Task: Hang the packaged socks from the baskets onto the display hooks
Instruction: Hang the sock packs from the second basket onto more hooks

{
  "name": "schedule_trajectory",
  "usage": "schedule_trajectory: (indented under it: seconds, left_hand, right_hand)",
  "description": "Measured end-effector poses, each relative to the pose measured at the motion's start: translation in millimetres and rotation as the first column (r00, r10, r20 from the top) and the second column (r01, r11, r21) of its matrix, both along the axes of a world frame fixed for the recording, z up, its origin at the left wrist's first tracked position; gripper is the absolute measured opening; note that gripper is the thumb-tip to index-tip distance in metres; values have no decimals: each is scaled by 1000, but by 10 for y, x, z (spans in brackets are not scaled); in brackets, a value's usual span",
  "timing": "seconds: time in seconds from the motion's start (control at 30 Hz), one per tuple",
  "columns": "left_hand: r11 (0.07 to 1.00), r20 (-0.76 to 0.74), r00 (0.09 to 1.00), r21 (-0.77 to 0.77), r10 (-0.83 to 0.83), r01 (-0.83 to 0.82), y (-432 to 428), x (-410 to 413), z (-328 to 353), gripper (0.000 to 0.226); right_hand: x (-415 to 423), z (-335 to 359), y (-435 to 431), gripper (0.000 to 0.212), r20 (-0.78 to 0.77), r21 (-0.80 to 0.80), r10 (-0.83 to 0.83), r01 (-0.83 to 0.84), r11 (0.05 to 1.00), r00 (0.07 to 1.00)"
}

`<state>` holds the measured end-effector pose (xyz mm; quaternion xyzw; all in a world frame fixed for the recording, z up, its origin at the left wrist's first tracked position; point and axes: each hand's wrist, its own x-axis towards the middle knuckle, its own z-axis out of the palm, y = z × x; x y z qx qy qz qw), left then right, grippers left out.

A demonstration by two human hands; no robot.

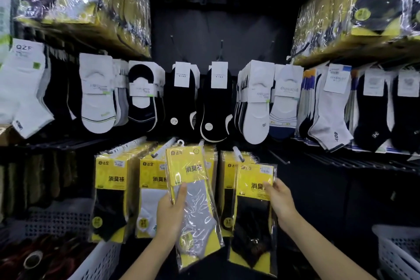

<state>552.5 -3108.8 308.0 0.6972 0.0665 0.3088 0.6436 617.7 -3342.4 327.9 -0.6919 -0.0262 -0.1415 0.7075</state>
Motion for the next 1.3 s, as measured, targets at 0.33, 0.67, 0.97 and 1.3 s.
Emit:
schedule_trajectory:
  seconds: [0.33, 0.67, 0.97, 1.3]
  left_hand:
    - [997, 26, 997, -39, -73, 74, 97, 81, -66, 34]
    - [991, 12, 992, -39, -128, 128, 98, 32, -96, 38]
    - [886, -67, 897, 139, -437, 442, -475, 64, -218, 29]
    - [841, -182, 824, -38, -537, 540, -796, 267, -158, 38]
  right_hand:
    - [436, -82, 208, 19, -39, -106, 37, -41, 993, 999]
    - [356, -431, 106, 28, -135, -45, -254, 250, 967, 958]
    - [-267, -139, 386, 16, 70, 59, 227, -231, 971, 972]
    - [-93, -188, 23, 7, 6, 143, -1, 0, 990, 1000]
